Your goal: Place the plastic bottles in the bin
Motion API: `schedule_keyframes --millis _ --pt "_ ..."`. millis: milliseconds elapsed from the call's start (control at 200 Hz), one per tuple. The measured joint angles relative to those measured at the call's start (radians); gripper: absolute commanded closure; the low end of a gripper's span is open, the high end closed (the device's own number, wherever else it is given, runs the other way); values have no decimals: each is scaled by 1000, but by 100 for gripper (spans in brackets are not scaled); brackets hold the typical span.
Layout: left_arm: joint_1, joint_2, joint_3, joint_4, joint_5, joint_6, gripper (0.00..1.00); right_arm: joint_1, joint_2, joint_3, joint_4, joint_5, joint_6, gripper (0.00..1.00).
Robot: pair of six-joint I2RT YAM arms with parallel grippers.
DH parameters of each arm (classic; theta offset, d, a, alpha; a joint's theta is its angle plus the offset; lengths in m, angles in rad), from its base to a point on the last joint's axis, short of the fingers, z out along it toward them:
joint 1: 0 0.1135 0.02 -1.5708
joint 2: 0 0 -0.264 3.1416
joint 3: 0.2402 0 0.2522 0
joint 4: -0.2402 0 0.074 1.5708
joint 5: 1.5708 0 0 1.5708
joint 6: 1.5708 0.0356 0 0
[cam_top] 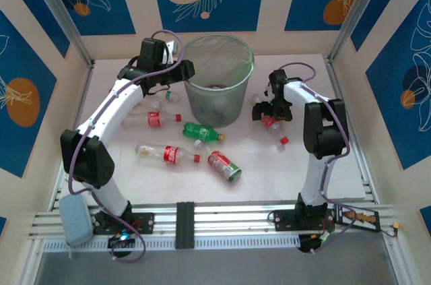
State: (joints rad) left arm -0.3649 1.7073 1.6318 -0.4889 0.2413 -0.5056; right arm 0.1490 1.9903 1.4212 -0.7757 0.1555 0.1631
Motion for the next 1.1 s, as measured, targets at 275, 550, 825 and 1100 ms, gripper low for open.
schedule_keyframes --millis 275,550,825,1100 --pt "0 0 0 0 0 0 43 11 0 -17 14 7 43 24" --pt "0 0 -1 0 0 1 43 13 0 -17 13 27 56 32" --pt "0 0 -1 1 0 1 43 10 -17 -17 1 29 66 40" --pt "0 0 -2 1 0 4 43 -15 -101 -16 -29 27 67 40"
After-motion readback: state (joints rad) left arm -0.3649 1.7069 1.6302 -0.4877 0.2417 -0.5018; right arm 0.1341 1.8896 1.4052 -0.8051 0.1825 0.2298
